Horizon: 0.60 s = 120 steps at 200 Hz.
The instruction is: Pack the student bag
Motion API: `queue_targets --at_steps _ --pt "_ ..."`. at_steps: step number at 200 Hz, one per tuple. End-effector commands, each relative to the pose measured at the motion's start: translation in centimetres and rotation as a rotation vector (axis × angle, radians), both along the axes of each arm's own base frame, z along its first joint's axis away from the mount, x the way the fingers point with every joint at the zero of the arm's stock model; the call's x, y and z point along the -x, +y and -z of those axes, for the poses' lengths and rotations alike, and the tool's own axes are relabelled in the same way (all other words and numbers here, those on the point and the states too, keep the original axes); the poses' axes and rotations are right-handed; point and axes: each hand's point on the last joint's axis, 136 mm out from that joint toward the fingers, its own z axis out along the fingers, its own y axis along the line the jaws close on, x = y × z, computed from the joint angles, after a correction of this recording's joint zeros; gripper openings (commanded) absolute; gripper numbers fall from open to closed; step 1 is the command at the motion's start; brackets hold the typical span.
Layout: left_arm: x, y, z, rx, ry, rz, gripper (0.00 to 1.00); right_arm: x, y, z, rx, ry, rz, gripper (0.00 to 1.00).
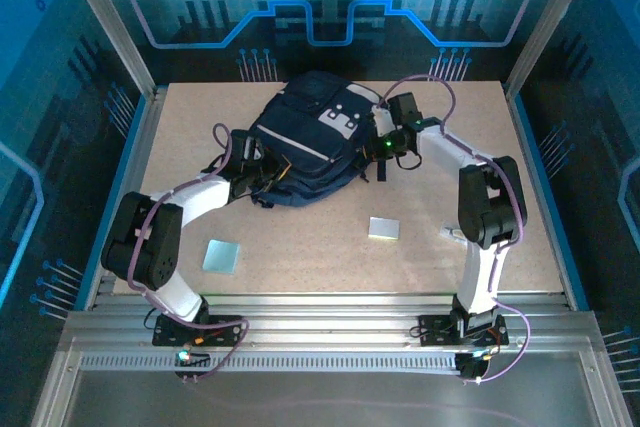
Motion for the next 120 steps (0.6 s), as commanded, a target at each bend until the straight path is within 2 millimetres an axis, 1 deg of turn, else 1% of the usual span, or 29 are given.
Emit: queue_targets --at_steps 1,34,50,62,74,85,88,96,102,109,116,120 --pt "-0.3 2.3 -1.4 -0.074 -0.03 -0.04 0.0 -2.3 -4.8 1.0 0.073 0.01 0.174 0.0" --pt "-0.1 2.9 -1.3 -0.072 -0.028 -0.046 0.0 -3.8 -6.9 0.9 0.167 -0.026 0.228 0.0" --pt "0.0 3.1 -1.4 -0.068 -0.028 -0.047 0.0 -4.4 -7.9 0.3 0.2 -0.049 0.243 0.0" --pt "0.0 3.2 -1.6 -0.068 -0.034 -0.048 0.0 -4.7 -8.3 -0.3 0.199 -0.062 0.248 0.0" --pt "0.1 3.1 -1.9 -0.064 -0.045 -0.046 0.0 -4.7 -8.0 -0.9 0.159 -0.052 0.244 0.0" --pt "0.1 2.9 -2.4 -0.046 -0.057 -0.04 0.0 -4.2 -7.1 -1.8 0.084 -0.025 0.233 0.0" --pt "0.0 2.8 -2.7 -0.042 -0.062 -0.037 0.0 -4.0 -6.7 -2.1 0.055 -0.019 0.224 0.04" --pt "0.1 2.5 -3.3 -0.026 -0.078 -0.028 0.01 -3.4 -5.4 -3.2 -0.034 -0.011 0.191 0.2" --pt "0.2 2.4 -3.8 -0.018 -0.084 -0.021 0.13 -2.8 -4.4 -4.2 -0.095 -0.017 0.166 0.34" --pt "0.3 2.3 -4.3 -0.013 -0.085 -0.018 0.3 -2.2 -3.2 -5.2 -0.159 -0.029 0.136 0.47" --pt "0.5 2.4 -4.7 -0.014 -0.087 -0.017 0.45 -1.6 -2.2 -6.0 -0.201 -0.042 0.109 0.55" --pt "0.7 2.4 -4.9 -0.017 -0.088 -0.016 0.51 -1.2 -1.6 -6.4 -0.22 -0.046 0.095 0.6"
